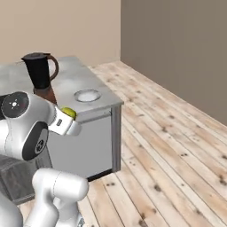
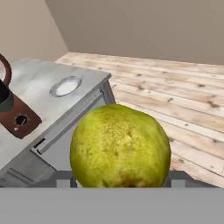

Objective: Pick the mango and pear from the fridge and place them on the plate next to the blender to make a fruit smoothie.

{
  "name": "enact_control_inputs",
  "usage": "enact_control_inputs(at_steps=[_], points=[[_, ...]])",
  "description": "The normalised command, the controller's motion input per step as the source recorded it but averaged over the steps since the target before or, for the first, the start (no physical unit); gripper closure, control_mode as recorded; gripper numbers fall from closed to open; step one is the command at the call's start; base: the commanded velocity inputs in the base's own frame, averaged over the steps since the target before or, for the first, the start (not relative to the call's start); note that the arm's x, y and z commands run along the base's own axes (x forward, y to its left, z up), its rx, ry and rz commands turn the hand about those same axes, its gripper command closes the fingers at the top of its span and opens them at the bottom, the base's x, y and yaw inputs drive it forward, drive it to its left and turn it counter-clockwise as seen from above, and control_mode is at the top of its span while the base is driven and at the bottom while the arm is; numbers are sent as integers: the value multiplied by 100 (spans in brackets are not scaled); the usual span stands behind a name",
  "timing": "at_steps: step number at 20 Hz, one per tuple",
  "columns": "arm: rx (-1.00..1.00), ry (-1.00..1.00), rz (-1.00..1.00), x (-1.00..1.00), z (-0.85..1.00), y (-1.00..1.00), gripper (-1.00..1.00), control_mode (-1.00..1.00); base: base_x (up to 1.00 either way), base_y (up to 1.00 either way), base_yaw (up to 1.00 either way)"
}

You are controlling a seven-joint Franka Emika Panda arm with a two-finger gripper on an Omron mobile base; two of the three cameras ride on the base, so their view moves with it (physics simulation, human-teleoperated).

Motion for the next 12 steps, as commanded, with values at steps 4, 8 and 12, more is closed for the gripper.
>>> enact_control_inputs(at_steps=[4, 8, 12], points=[[0, 0, 0, 0, 0, 0, 100, 100, 100, -54, 62], [0, 0, 0, 0, 0, 0, 100, 100, 97, -85, 55], [0, 0, 0, 0, 0, 0, 100, 100, 61, -92, 57]])
